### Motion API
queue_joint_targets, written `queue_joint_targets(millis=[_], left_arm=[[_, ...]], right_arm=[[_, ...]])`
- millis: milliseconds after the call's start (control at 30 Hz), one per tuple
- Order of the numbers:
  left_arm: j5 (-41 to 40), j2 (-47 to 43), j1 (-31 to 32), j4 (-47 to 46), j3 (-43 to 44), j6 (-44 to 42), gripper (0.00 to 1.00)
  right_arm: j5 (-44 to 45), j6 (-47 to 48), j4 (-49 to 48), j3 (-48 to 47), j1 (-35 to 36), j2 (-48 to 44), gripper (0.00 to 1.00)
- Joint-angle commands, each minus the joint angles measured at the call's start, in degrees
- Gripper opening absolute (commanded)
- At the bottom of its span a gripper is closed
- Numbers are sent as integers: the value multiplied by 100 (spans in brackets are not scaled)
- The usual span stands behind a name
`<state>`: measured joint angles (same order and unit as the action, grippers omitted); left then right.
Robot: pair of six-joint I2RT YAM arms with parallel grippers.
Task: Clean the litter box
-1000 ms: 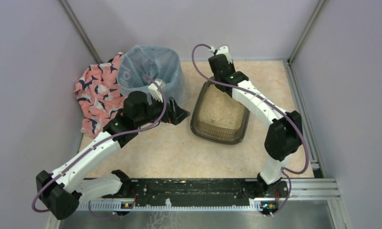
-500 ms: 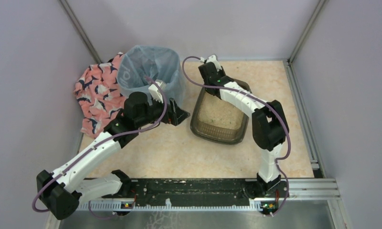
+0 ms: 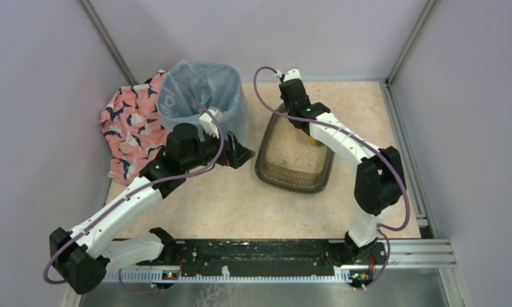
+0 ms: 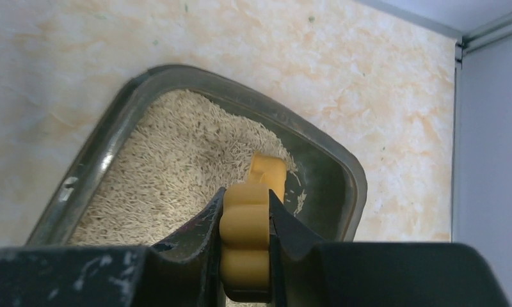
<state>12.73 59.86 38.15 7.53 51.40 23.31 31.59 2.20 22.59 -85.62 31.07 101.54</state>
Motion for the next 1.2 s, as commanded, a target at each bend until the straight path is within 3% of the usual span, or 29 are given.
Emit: queue_joint_targets(millis=[0, 333, 767, 1167], left_arm=[[118, 77, 22, -255, -62, 7, 99], [194, 179, 17, -319, 23, -10, 99], [80, 113, 17, -178, 28, -39, 99], [147, 204, 17, -303, -7, 6, 99]], right_arm=[[-462, -414, -455, 115, 47, -911, 0], [98, -246, -429, 239, -8, -1235, 0], [-588, -502, -926, 720, -425, -748, 0], [-292, -255, -702, 586, -470, -1053, 0]])
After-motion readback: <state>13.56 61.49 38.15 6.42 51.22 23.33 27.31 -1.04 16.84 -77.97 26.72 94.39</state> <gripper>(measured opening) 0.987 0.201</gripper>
